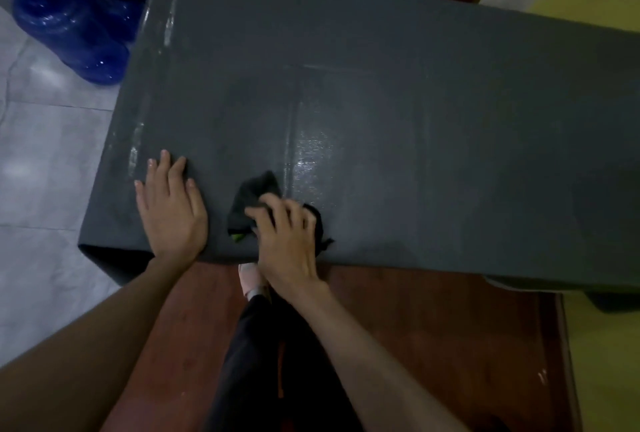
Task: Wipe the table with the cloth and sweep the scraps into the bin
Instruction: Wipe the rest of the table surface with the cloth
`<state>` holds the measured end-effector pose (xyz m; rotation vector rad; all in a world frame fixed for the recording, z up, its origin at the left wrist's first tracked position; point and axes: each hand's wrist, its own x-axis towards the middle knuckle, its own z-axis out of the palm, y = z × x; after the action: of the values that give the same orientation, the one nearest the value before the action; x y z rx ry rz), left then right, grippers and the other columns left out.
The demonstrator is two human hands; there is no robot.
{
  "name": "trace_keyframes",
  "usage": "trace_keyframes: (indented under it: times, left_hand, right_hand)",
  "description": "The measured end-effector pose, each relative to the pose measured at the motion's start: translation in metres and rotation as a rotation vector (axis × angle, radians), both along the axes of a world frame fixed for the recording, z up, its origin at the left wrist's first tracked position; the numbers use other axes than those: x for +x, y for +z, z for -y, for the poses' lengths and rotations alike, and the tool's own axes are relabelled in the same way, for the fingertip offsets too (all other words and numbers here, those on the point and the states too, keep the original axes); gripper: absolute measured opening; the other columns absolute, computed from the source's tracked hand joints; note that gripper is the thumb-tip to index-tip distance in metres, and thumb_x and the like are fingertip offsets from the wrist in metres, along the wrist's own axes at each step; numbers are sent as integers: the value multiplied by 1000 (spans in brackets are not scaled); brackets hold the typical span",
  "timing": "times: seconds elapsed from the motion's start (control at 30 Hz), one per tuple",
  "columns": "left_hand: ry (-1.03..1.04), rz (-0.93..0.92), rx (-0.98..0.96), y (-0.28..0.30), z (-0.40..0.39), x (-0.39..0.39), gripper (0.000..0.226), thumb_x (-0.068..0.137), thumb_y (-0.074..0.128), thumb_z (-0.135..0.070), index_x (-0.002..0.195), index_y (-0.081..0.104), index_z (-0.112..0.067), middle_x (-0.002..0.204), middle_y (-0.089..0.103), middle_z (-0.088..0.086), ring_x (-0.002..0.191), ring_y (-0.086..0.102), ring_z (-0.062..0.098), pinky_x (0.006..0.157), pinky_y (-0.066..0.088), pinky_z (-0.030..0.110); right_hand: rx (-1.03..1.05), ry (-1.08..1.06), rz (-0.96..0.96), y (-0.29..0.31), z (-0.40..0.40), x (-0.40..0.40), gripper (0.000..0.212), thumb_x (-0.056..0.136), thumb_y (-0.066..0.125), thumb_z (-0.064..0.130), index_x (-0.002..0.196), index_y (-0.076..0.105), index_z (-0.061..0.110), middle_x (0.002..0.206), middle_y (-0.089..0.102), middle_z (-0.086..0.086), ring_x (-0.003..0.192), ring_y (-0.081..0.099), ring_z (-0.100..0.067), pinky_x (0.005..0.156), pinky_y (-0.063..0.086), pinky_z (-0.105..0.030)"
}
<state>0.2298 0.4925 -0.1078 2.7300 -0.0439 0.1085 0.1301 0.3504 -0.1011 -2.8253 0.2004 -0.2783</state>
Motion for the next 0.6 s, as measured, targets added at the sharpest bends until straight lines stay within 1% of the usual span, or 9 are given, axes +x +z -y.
trace_keyframes:
  times: [0.07,0.13,0.23,0.3,0.37,0.4,0.43,0.5,0.6]
  left_hand:
    - [-11,4,1,2,-1,0,44,102,31,-26,140,45,-9,157,34,11,148,24,27,121,6,45]
    - [-9,6,-2,4,0,-1,42,103,32,-24,141,44,-9,157,33,11,148,23,27,122,6,45]
    - [-18,2,7,7,3,-2,41,104,33,-22,141,43,-9,157,33,11,148,22,28,122,6,46]
    - [-15,-5,24,6,3,-1,40,103,34,-22,139,44,-8,157,33,12,148,23,29,121,6,47]
    - [32,-4,51,6,6,1,38,102,35,-23,133,48,-6,153,37,15,146,26,32,120,7,50]
    - [66,11,67,6,14,3,36,100,35,-23,128,50,-5,149,41,16,143,29,34,120,9,53]
    - [88,32,77,6,26,6,35,98,35,-24,123,51,-5,145,44,17,141,31,35,119,11,55]
    - [44,51,56,7,51,14,33,98,36,-23,125,50,-9,147,44,13,143,30,34,118,10,53]
    - [-84,17,22,-3,68,21,38,102,35,-26,139,45,-19,155,38,5,147,26,28,118,14,50]
  right_hand:
    - [6,46,10,-4,29,-29,29,90,57,26,118,55,32,132,51,6,111,48,-21,91,32,-37]
    - [-63,-48,17,-10,90,-70,31,88,59,23,118,58,32,129,55,3,108,49,-23,85,35,-39]
    - [-193,-405,-29,-4,193,-138,26,90,54,20,115,62,25,126,58,-6,101,53,-34,78,38,-42]
    - [-144,-739,-91,9,238,-158,21,94,52,15,113,60,16,125,54,-16,101,52,-42,78,41,-49]
    - [-24,-1005,-59,19,251,-132,19,95,53,14,114,55,12,124,50,-22,107,49,-46,85,40,-53]
    - [23,-1037,-15,21,243,-105,22,94,56,16,115,57,13,123,53,-20,111,49,-42,90,40,-51]
    - [66,-946,43,25,225,-73,25,92,59,19,117,60,18,121,57,-12,113,50,-28,95,40,-46]
    - [136,-507,83,29,167,-16,28,91,59,27,118,63,30,113,62,6,105,52,-6,94,44,-33]
    - [-12,8,-28,22,99,7,37,89,64,29,126,60,33,118,63,-7,92,58,-28,76,50,-40]
